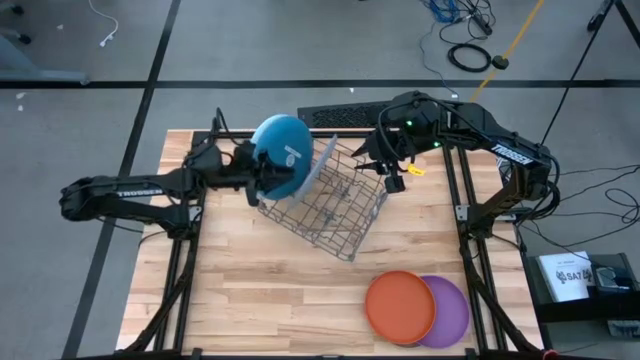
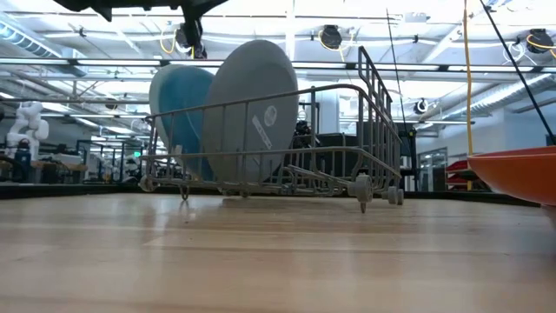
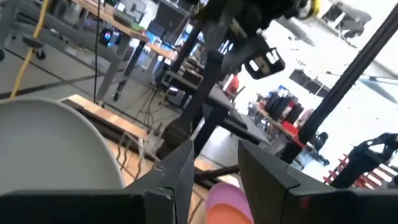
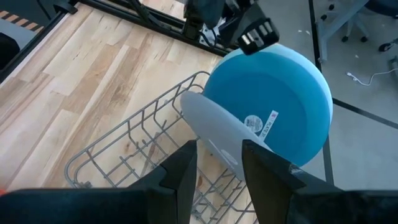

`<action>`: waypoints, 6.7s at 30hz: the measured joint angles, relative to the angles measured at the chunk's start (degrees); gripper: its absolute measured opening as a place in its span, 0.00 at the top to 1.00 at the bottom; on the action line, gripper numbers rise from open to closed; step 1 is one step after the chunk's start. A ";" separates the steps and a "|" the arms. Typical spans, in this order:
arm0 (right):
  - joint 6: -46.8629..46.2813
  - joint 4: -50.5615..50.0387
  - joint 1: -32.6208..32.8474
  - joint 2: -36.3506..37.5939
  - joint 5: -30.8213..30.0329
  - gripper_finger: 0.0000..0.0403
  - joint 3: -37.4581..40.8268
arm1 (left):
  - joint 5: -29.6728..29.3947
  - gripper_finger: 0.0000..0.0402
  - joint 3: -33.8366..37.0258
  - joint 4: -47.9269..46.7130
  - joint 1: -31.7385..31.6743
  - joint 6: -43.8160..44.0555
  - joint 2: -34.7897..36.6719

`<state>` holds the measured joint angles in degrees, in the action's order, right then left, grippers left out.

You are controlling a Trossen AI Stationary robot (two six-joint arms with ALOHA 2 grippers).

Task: Sort dishes
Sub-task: Put the gray plate in the dish rack, then adjust the dish rack, then put the orange plate in the dish rack

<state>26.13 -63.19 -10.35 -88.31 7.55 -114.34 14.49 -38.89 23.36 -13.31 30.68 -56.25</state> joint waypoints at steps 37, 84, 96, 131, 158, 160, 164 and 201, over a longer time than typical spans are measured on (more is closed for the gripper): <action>1.68 0.60 -0.17 -4.44 -0.35 0.70 0.04 | -34.19 1.00 -32.67 -45.21 11.38 -38.70 -22.94; -0.01 -2.05 -0.04 -4.37 -0.29 0.70 0.02 | -34.63 0.99 -35.39 -84.37 18.80 -38.46 -18.48; -0.85 -2.81 -0.02 -4.37 -0.26 0.70 0.02 | -34.70 0.63 -30.99 -90.01 21.76 -34.24 -25.71; -2.77 -1.74 1.49 -4.35 -0.26 0.70 0.00 | -21.11 0.93 -34.00 -85.34 23.42 -26.40 -35.93; -5.98 -5.39 2.93 -4.12 -5.05 0.70 0.00 | -22.17 0.59 -44.44 -83.00 27.94 -26.55 -35.80; -6.80 -6.86 3.50 -3.62 -6.65 0.70 0.00 | -23.38 0.58 -46.94 -84.17 28.24 -25.51 -35.68; -12.89 -14.17 5.75 -2.02 -9.44 0.70 0.00 | -30.17 0.58 -50.41 -84.11 29.04 -22.07 -32.43; -63.91 5.21 39.20 -1.29 -7.38 0.41 47.57 | -62.00 0.70 -23.83 -39.66 50.69 -18.83 -11.30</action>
<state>-37.78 -57.98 28.85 -89.60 0.18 -66.77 -47.51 -62.72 -16.30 37.38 11.85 -67.55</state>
